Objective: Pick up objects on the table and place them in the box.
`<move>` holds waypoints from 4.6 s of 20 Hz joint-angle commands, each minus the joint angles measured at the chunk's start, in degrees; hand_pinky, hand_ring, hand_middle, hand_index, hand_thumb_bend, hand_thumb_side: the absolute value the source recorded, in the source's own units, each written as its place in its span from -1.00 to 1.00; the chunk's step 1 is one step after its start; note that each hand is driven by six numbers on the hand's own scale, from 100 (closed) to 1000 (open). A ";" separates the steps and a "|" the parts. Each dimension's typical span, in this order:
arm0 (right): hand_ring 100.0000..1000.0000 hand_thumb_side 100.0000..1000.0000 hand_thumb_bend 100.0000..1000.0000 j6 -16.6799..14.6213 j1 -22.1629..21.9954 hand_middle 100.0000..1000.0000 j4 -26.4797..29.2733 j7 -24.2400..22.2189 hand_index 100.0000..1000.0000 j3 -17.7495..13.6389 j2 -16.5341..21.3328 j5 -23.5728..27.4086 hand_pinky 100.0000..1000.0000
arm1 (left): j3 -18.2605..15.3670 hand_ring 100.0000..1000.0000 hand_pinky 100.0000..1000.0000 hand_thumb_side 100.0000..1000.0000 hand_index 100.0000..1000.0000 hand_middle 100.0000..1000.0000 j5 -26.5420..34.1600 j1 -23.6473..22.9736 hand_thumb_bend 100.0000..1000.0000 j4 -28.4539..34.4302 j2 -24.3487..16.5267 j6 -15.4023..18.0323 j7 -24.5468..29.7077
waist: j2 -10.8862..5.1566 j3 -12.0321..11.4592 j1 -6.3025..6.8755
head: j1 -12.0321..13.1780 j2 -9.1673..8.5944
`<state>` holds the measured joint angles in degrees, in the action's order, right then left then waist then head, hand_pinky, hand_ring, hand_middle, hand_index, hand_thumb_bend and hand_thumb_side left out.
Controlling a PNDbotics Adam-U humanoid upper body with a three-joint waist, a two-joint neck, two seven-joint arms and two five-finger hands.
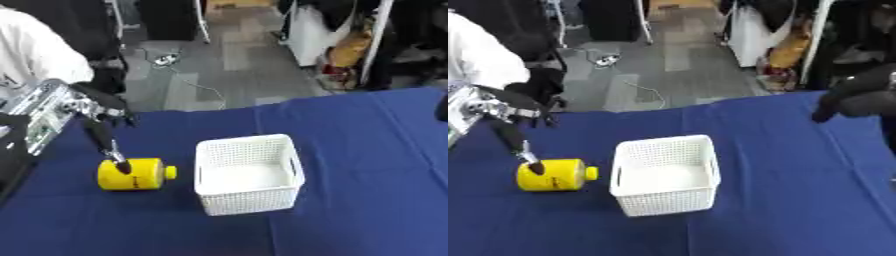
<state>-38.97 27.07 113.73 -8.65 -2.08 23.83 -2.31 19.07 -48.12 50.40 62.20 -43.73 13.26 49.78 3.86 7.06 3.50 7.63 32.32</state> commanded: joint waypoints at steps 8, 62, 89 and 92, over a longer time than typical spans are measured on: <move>-0.14 1.00 -1.00 6.18 0.83 0.09 0.86 20.91 0.41 0.57 0.27 -4.80 -0.29 | 0.04 0.43 0.18 0.14 0.88 0.72 1.28 0.05 0.83 -0.58 -1.28 2.60 2.19 | -0.59 0.20 0.02 | 1.65 0.12; -0.12 1.00 -1.00 6.78 3.52 0.11 0.86 21.68 0.42 1.30 -1.75 -5.81 -0.28 | -2.01 0.45 0.24 0.00 0.91 0.76 -5.15 -0.25 0.79 -9.21 1.86 5.70 2.19 | 1.94 2.40 -0.24 | 5.12 -1.19; -0.12 1.00 -1.00 6.13 6.08 0.12 0.86 20.94 0.42 1.38 -2.95 -5.14 -0.27 | -4.96 0.45 0.25 0.01 0.90 0.75 -5.60 1.07 0.73 -12.29 0.80 4.10 2.19 | 6.06 4.24 -0.70 | 6.82 -4.17; -0.12 1.00 -1.00 6.13 6.29 0.12 0.86 20.77 0.42 1.36 -2.98 -5.08 -0.26 | -5.07 0.45 0.25 0.00 0.90 0.75 -5.86 1.26 0.72 -12.36 0.61 4.21 2.19 | 6.52 4.41 -0.74 | 6.70 -4.67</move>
<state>-32.88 32.24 113.72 12.34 -0.51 20.57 -7.71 14.64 -53.67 50.77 49.73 -40.83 14.29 48.75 11.13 11.47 3.02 14.14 28.49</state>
